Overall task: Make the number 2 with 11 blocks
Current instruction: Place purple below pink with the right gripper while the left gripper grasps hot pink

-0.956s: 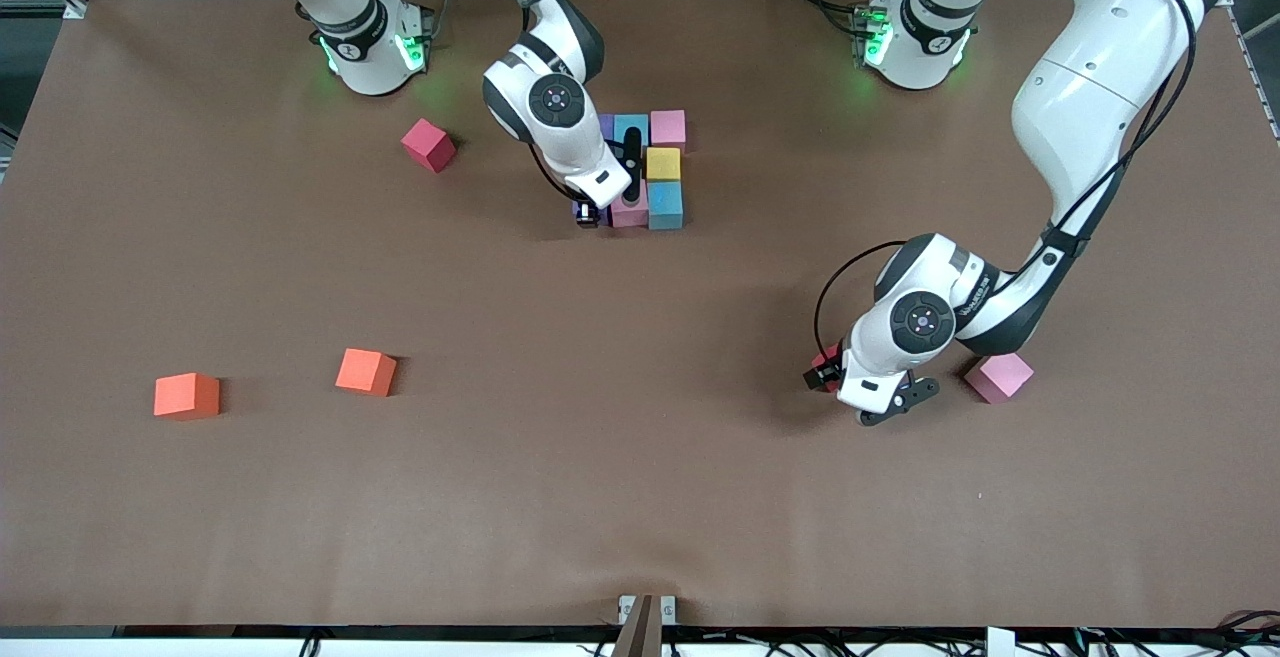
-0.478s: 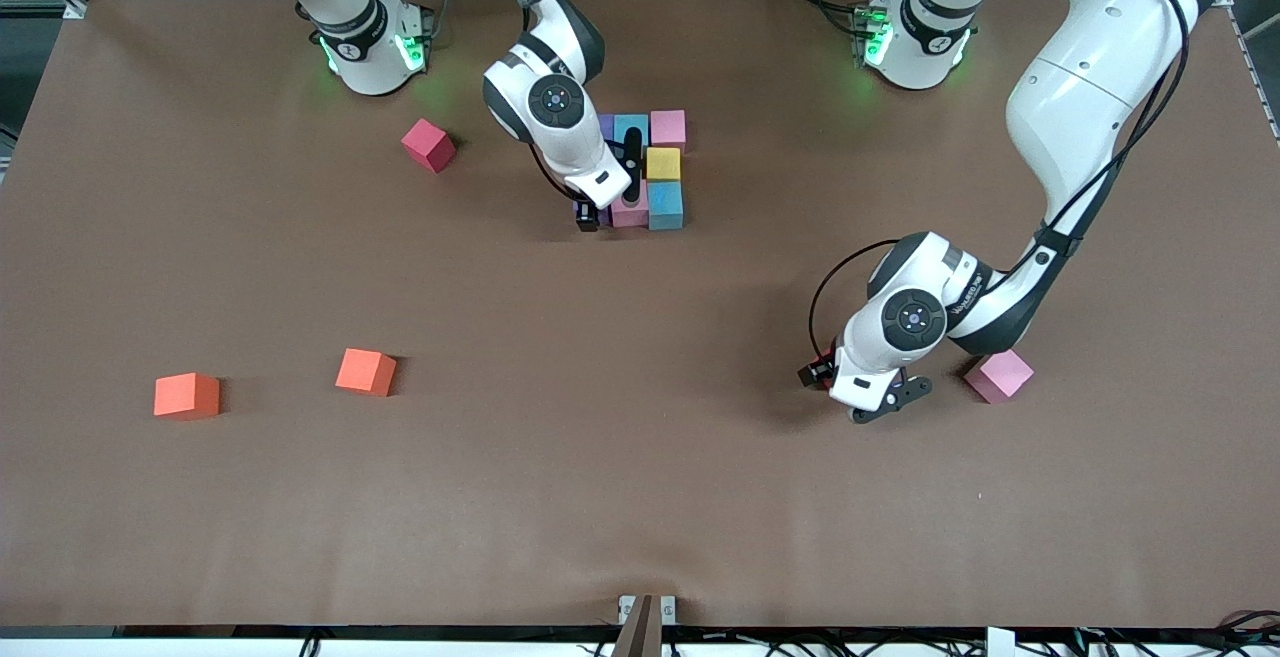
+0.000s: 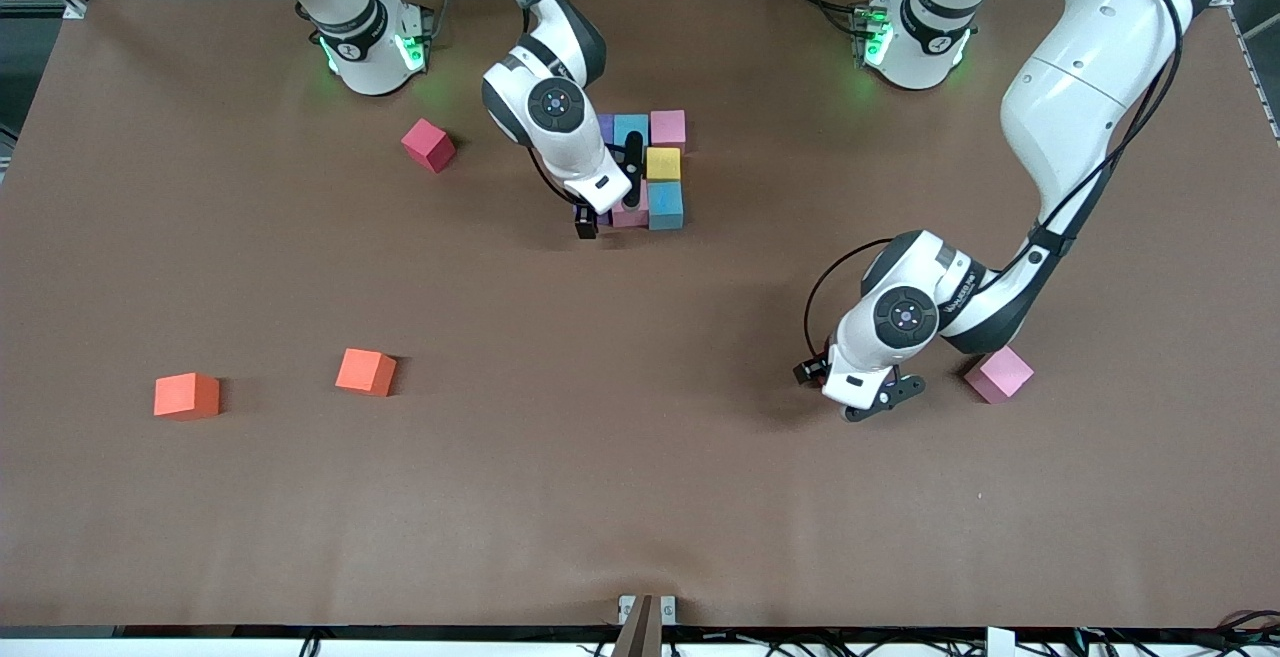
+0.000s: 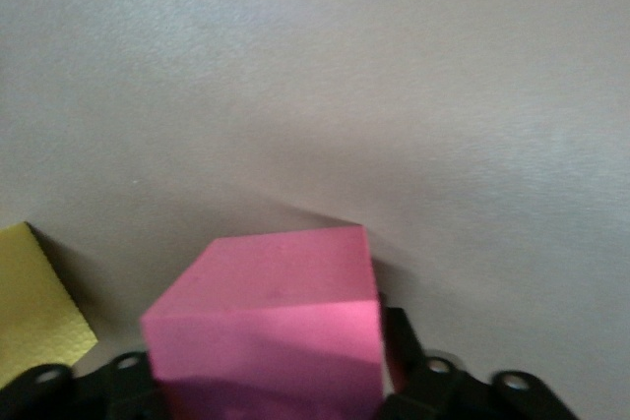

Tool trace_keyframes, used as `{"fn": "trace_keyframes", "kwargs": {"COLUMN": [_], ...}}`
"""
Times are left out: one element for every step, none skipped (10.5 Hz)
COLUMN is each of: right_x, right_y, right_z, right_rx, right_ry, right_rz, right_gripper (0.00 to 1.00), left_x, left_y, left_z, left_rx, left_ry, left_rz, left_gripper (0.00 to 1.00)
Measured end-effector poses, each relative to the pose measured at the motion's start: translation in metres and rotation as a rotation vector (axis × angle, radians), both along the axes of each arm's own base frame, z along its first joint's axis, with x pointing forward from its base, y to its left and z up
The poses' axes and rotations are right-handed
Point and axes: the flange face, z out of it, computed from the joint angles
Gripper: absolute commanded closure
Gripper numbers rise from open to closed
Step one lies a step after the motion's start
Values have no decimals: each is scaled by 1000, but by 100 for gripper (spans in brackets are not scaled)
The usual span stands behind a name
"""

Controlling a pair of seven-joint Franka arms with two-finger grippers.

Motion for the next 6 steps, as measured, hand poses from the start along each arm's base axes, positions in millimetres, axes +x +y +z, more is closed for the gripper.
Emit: {"fn": "trace_keyframes", "kwargs": {"right_x": [6, 11, 17, 22, 29, 37], "right_y": [0, -2, -7, -13, -19, -27], "right_z": [11, 21, 30, 35, 40, 48], "right_rx": [-5, -7, -8, -9, -8, -5], "right_ry": [12, 18, 22, 25, 28, 35], "right_rz": [-6, -14, -26, -39, -55, -80], "right_gripper": [0, 0, 0, 0, 0, 0], "left_x": [1, 1, 0, -2, -5, -11], "left_y": [-7, -12, -16, -22, -32, -47], "left_z": [4, 6, 7, 8, 9, 10], "left_rx": [-3, -5, -5, -6, -7, -10], "left_ry": [-10, -15, -17, -18, -20, -22], "left_rz": [-7, -14, -20, -29, -44, -67], "left_gripper": [56, 65, 69, 70, 69, 69]}}
